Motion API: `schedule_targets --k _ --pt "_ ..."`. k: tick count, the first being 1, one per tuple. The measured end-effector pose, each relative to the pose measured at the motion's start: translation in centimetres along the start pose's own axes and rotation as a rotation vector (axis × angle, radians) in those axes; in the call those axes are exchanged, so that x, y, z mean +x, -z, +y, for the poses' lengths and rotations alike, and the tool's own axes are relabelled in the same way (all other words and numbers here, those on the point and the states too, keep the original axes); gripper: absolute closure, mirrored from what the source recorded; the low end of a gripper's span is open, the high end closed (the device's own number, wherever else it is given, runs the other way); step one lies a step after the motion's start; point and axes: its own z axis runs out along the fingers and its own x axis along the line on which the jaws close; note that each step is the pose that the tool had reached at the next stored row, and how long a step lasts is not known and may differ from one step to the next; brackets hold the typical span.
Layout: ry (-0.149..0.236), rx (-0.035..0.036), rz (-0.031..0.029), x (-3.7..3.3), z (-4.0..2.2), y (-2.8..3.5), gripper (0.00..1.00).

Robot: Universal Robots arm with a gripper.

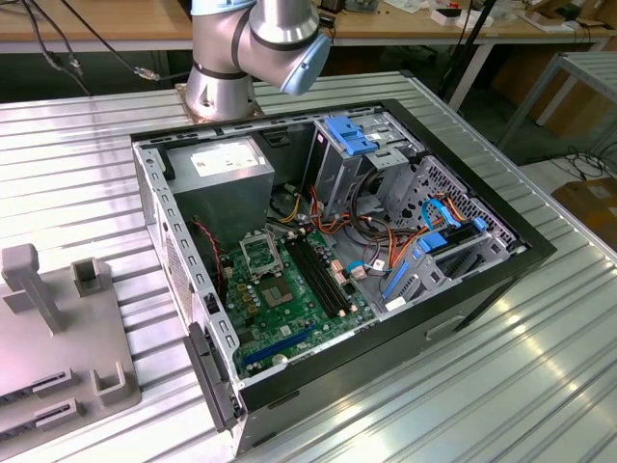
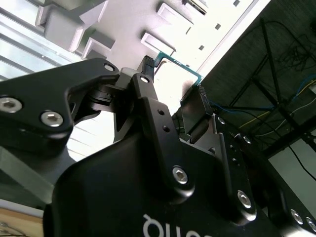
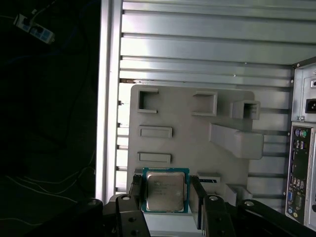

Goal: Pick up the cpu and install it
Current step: 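Pick up the cpu and move it towards the insertion slot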

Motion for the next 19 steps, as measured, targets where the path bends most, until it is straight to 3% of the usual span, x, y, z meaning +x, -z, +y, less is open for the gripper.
schedule_targets --k 10,19 --pt "0.0 0.0002 0.0003 0.0 0.0 0.14 0.53" --pt "0.0 -0.0002 0.0001 0.03 -0.02 1.35 0.53"
